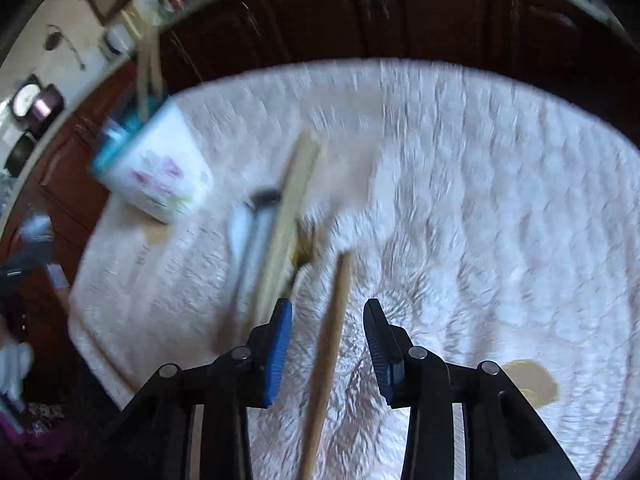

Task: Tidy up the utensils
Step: 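Lift the fork and chopstick with both tools over the utensil holder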

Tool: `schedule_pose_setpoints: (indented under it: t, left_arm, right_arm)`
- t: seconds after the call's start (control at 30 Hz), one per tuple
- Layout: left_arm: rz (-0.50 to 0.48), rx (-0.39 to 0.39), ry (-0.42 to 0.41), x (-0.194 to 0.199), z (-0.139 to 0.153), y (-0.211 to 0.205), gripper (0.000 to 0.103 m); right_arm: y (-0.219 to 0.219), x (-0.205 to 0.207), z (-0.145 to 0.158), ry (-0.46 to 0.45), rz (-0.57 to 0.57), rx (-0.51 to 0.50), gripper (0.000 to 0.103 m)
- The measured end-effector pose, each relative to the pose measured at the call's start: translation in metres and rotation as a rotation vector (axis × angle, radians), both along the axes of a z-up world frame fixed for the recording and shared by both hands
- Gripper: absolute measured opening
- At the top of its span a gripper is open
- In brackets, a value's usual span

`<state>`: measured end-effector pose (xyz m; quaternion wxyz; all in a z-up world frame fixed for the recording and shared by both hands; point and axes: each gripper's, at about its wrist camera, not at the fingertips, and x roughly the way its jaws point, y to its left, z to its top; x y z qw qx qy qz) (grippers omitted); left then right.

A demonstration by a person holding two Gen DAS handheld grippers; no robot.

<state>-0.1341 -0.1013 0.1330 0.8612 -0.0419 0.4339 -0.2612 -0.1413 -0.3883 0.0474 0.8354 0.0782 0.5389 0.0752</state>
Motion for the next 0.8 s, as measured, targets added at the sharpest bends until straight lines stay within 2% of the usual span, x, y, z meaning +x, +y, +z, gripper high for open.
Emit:
schedule_pose_setpoints:
  t: [0.07,0.13,0.2,0.3,0.5,0.67,0.8]
  left_arm:
    - [0.001,-0.004,-0.011,-0.003,0.004,0.0,0.003]
    - [0.004,-0.004,-0.023,-0.004,0.008,0.001,0.003]
    - [0.012,-0.009,-0.034,-0.006,0.015,0.006,0.003]
    - [0.025,-0.019,-0.055,-0.006,0.025,0.015,0.003]
    - [0.051,-0.052,-0.082,0.002,0.043,0.027,0.003]
    - [0.083,-0.076,-0.117,0.01,0.064,0.041,0.003]
    - [0.127,-0.087,-0.169,0.019,0.086,0.055,0.003]
  right_arm:
    - [-0.002,0.012,-0.018,0.02,-0.033,0.008,0.018]
    - [-0.006,0.014,-0.017,-0.009,-0.051,0.028,0.008]
    - [-0.014,0.009,-0.007,-0.011,-0.068,0.087,0.007]
    - [-0.017,-0.007,0.024,-0.07,-0.038,0.074,0.007]
    - [-0.023,-0.041,0.099,-0.227,-0.01,0.17,0.007]
    - [-0.009,-0.049,0.144,-0.333,0.025,0.214,0.007]
    - [0.001,-0.038,0.171,-0.383,0.051,0.229,0.007]
